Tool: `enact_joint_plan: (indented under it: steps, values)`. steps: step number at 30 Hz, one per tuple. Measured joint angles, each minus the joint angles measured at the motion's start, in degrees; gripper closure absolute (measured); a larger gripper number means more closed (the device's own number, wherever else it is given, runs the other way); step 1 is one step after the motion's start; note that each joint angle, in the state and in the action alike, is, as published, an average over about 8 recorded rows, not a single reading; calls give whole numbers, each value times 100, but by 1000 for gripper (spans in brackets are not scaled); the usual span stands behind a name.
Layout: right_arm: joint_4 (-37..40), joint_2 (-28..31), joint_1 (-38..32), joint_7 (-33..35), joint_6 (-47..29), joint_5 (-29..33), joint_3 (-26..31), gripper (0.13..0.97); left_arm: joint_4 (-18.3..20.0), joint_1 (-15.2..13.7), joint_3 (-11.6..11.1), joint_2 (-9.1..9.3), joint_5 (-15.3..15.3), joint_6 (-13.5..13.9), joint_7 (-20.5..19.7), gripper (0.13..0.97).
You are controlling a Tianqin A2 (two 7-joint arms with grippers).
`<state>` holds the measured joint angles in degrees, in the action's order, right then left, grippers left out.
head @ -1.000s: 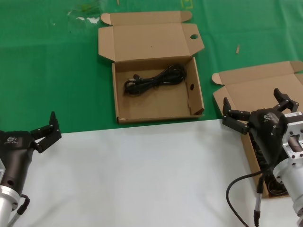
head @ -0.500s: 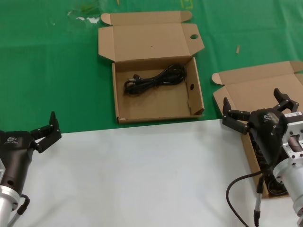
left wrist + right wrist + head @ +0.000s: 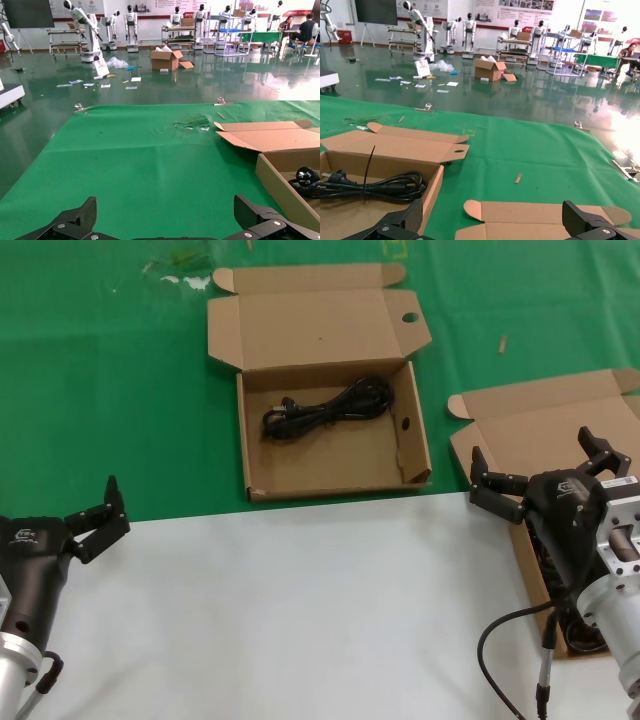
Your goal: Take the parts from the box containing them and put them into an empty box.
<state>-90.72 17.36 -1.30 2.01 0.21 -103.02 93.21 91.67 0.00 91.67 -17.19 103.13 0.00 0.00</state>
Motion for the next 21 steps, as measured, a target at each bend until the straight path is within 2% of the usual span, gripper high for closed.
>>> enact_joint_plan:
  steps: [21]
  values:
    - [0,0,0,0,0,0,0,129,0,0,0,0,0,0,0,132]
